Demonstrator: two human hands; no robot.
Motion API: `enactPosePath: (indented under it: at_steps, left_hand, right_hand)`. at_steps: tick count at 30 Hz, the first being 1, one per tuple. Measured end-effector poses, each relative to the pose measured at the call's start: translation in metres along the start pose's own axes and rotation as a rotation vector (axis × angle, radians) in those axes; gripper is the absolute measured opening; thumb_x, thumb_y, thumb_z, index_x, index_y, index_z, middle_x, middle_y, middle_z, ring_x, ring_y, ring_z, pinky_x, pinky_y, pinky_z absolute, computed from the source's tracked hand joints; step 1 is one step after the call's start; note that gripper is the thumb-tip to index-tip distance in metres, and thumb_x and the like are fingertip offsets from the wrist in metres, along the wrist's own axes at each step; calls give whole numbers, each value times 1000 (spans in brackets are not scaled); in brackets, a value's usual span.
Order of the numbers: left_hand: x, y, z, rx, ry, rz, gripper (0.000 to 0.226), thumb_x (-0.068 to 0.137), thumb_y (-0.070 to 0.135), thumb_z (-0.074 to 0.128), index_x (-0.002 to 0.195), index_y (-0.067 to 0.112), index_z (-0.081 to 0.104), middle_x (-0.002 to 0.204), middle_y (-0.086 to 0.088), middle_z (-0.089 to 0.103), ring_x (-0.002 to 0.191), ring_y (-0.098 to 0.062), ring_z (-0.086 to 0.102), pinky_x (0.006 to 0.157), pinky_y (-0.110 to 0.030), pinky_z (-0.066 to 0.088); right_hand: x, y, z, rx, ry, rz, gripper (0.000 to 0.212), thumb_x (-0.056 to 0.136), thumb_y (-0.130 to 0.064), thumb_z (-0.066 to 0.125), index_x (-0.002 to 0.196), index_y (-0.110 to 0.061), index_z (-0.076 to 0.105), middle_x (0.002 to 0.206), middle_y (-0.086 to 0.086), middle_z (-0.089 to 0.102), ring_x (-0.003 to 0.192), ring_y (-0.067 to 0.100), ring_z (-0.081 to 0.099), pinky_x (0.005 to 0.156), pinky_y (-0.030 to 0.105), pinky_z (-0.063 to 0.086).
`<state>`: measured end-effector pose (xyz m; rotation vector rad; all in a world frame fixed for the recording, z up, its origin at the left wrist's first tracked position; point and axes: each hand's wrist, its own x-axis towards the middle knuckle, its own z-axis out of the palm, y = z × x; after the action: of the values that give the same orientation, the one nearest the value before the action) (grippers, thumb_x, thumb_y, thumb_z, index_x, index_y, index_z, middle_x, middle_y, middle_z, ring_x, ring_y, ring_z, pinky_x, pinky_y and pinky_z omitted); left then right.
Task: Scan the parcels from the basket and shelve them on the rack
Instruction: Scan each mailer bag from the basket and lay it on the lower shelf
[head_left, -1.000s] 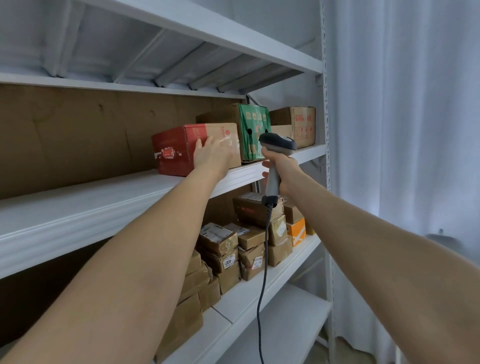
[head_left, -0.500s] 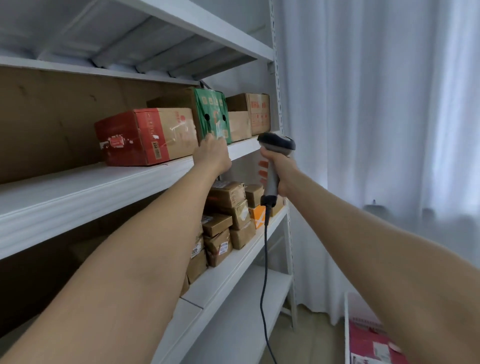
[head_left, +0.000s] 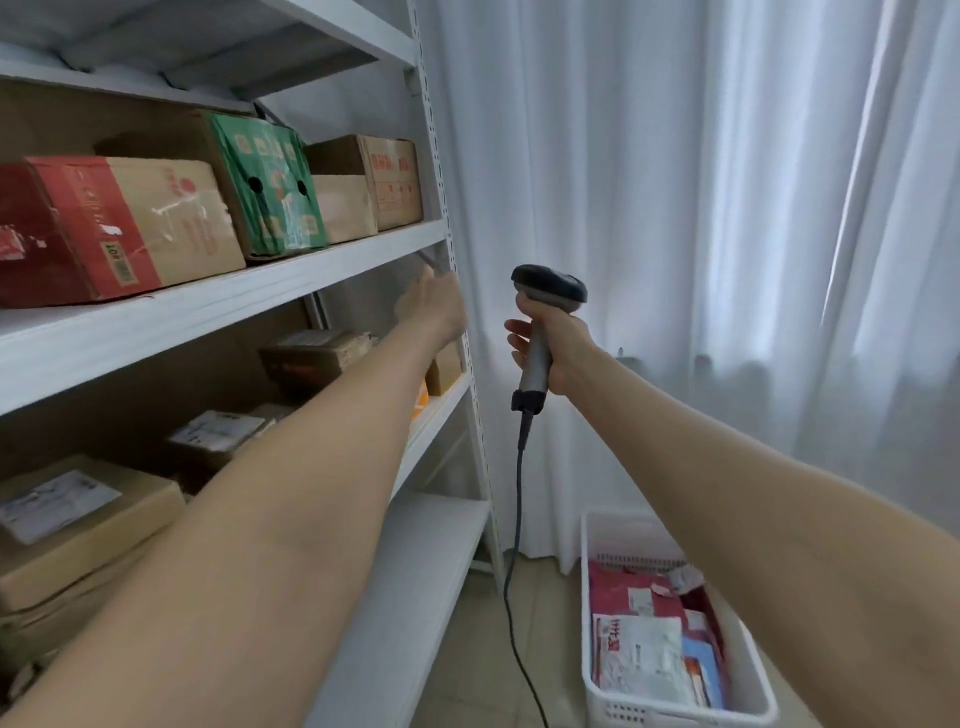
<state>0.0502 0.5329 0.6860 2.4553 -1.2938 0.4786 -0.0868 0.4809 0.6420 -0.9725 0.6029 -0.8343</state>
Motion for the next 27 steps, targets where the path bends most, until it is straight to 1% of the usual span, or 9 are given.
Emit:
enactPosePath:
  at_steps: [2,7,9,14,17,19,21,25,27]
  left_hand:
    - [-2,20,14,-1,-31,1,52,92,10,50,142,12,37,147,-13,30,123,-33,47,93,-41,49]
    - [-15,69,53,-14,-97,27,45,92,11,44,137,11,42,141,-14,34,118,-34,48,87,-40,44]
    - [-21,86,69,-15,-114,35,44,93,12,43,137,12,42,142,-13,34,121,-33,47,90,-40,44]
    - [-37,134,113,18,-159,48,41,93,16,45,134,16,48,140,-12,36,127,-30,41,101,-40,37]
    - [-49,163,139,15,-190,56,40,93,17,45,133,18,49,140,-11,38,126,-29,42,102,-41,36]
    - [-57,181,158,4,-223,56,39,94,18,45,133,20,49,140,-11,38,128,-29,41,104,-42,34]
    - [-65,195,177,-1,-258,53,35,95,19,45,129,19,53,138,-11,40,126,-31,42,104,-42,35]
    - [-75,215,219,38,-335,67,26,96,25,49,116,15,62,128,-12,47,120,-31,46,99,-41,36]
    - [-77,223,244,34,-382,64,33,95,36,51,114,13,64,126,-12,50,118,-30,48,98,-40,37]
  right_hand:
    - [2,-1,-24,0,27,12,15,86,-28,73,86,-17,63,69,1,70,57,14,61,57,24,51]
    - [4,3,-91,-19,94,58,14,87,-32,70,90,-21,61,80,1,70,68,17,58,68,30,49]
    - [3,6,-118,6,100,93,14,88,-31,69,94,-20,62,84,1,69,68,17,58,68,31,50]
    - [1,17,-189,87,152,163,21,88,-30,70,101,-19,59,79,3,68,62,13,57,73,32,49]
    - [1,29,-232,167,191,193,28,89,-31,69,110,-17,57,78,3,66,63,12,57,71,30,48]
    - [3,37,-260,217,225,219,29,90,-32,68,112,-17,57,77,2,63,64,12,56,70,28,47]
    - [5,45,-283,255,257,253,27,90,-34,67,110,-18,56,77,1,62,65,11,55,71,27,46]
    - [16,66,-319,318,325,308,17,91,-35,67,95,-21,58,78,1,61,67,12,55,71,27,45]
    - [26,78,-335,331,364,333,18,90,-36,67,96,-20,59,80,2,61,72,13,55,78,29,46]
